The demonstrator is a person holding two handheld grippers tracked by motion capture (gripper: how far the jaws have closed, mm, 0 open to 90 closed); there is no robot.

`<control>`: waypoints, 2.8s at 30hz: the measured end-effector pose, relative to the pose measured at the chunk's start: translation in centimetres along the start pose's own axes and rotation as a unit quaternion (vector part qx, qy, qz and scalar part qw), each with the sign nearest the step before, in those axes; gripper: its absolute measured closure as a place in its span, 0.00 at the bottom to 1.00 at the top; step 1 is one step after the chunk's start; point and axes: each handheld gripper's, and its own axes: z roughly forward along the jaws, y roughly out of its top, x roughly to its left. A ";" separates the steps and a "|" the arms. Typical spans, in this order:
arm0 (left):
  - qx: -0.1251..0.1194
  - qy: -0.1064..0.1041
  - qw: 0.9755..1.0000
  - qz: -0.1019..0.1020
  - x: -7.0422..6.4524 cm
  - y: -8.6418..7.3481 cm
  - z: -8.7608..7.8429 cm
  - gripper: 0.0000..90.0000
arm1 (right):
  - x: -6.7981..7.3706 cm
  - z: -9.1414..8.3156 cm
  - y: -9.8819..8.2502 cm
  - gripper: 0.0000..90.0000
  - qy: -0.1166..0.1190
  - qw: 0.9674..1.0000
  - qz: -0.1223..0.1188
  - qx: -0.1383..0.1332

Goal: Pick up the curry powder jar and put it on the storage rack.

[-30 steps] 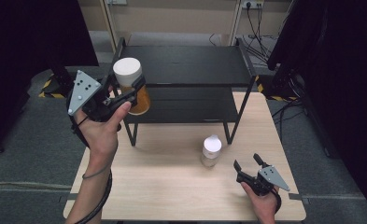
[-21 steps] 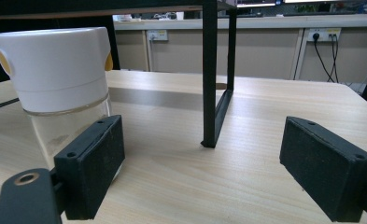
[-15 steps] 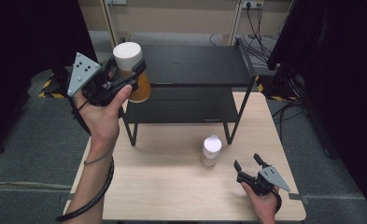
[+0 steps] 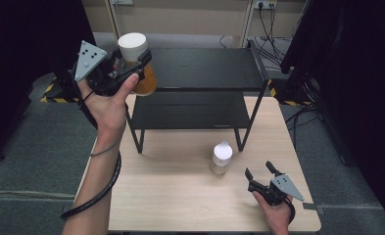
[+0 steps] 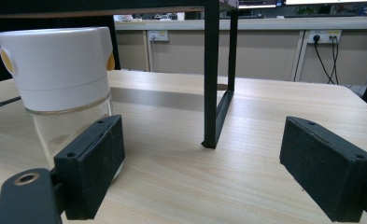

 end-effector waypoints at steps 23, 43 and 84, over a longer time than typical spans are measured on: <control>0.011 0.029 0.999 0.019 1.2 -0.3 3.3 0.38 | -0.1 0.0 -0.1 0.16 0.001 1.000 0.001 -0.002; 0.020 0.036 0.999 0.024 1.5 -1.4 4.1 0.38 | -0.1 0.0 -0.1 0.16 0.002 1.000 -0.001 -0.002; 0.009 0.033 0.998 0.051 0.4 0.1 -0.9 0.16 | 0.1 0.0 0.0 0.16 0.002 1.000 -0.009 0.001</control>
